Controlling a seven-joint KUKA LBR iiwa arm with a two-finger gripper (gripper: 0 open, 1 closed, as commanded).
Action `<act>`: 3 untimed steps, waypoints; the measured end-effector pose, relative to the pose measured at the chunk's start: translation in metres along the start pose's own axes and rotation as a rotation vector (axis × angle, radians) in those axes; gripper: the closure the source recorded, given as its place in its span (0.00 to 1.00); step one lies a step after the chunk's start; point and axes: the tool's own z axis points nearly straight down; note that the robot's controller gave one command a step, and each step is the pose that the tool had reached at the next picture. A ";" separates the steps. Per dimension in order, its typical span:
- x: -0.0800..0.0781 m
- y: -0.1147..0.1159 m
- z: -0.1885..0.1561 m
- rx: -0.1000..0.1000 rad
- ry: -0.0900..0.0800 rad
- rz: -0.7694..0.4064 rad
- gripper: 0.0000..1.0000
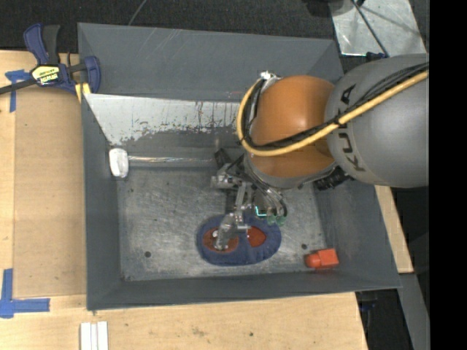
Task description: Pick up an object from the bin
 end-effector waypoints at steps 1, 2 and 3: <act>-0.003 -0.052 0.100 -0.007 -0.003 0.150 0.00; -0.005 -0.052 0.096 -0.005 -0.011 0.146 1.00; 0.003 -0.050 -0.018 0.001 -0.007 -0.170 1.00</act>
Offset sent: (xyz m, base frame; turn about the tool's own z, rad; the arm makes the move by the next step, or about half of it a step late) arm -0.0001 -0.0547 -0.1042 0.1493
